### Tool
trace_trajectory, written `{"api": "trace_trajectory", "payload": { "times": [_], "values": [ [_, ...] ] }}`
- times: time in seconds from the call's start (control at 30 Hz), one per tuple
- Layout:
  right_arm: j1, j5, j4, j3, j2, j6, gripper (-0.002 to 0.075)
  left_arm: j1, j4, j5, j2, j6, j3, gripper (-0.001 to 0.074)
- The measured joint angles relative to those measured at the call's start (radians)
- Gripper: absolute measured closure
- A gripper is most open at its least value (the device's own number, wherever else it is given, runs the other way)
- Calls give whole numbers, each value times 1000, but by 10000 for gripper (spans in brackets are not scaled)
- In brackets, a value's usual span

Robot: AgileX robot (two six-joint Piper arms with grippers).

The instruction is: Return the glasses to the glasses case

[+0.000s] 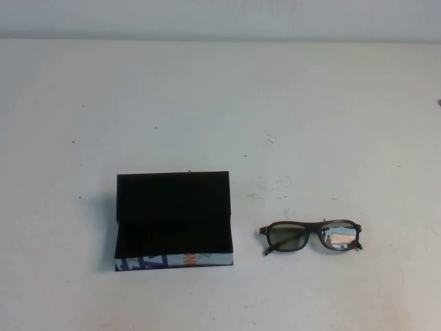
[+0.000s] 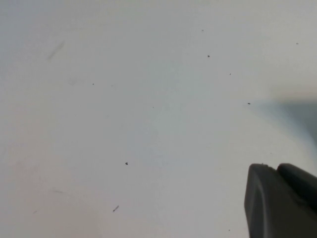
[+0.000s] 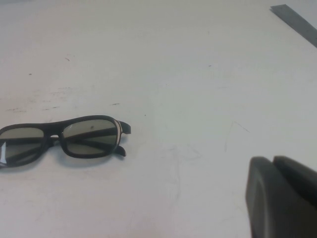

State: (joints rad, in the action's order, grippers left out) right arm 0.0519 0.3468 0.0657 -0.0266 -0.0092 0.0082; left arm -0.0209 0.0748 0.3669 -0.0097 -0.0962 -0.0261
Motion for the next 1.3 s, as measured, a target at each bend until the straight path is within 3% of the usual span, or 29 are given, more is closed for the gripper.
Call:
{"api": "trace_trajectory", "payload": {
  "times": [0.63,1.3],
  "values": [
    [0,0,43,0,-1,0,739,0,0,0,0,0,0,735],
    [0,-252,741,0,-2,0,739,0,0,0,0,0,0,735]
  ]
}}
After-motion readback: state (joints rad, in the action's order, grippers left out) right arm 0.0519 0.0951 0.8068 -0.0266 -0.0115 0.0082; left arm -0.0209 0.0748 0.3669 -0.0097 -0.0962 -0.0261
